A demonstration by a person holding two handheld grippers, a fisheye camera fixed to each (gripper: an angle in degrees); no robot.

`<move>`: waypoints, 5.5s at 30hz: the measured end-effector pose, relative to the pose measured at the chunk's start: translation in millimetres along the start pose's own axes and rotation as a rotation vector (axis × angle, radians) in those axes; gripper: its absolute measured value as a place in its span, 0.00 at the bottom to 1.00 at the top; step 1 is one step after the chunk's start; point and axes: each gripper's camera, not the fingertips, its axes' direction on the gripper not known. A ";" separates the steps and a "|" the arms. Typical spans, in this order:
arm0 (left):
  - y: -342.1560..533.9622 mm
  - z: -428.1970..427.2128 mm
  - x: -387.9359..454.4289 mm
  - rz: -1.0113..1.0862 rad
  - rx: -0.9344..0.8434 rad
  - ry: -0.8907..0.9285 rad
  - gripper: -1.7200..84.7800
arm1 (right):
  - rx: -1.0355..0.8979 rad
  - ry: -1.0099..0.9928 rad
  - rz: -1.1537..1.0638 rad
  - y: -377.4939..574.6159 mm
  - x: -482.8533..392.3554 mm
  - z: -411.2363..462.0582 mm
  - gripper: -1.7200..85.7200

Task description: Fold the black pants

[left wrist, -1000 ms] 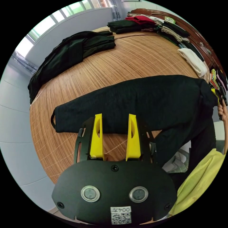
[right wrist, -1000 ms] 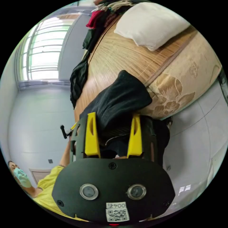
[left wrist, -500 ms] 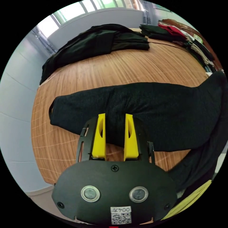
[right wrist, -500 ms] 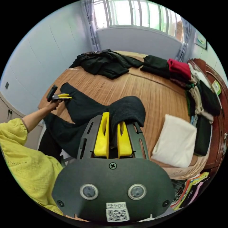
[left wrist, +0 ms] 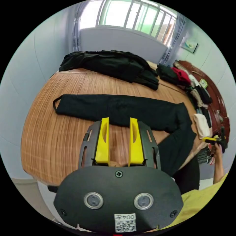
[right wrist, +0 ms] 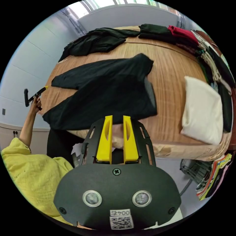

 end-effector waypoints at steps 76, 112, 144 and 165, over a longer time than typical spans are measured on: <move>193.3 -13.9 -47.7 -0.082 -0.114 -0.033 0.06 | 0.106 0.307 -0.021 -30.9 -107.4 91.6 0.11; 552.5 -31.5 -284.8 -1.123 0.587 0.521 0.09 | 0.306 0.265 0.071 14.6 -83.4 135.2 0.11; 245.0 -93.9 -171.2 -0.354 0.190 0.001 0.15 | 0.471 -0.028 0.151 41.1 -4.9 148.9 0.22; -59.6 60.5 121.5 0.222 -0.185 -0.125 0.18 | 0.810 -0.233 0.280 -25.2 53.4 121.4 0.22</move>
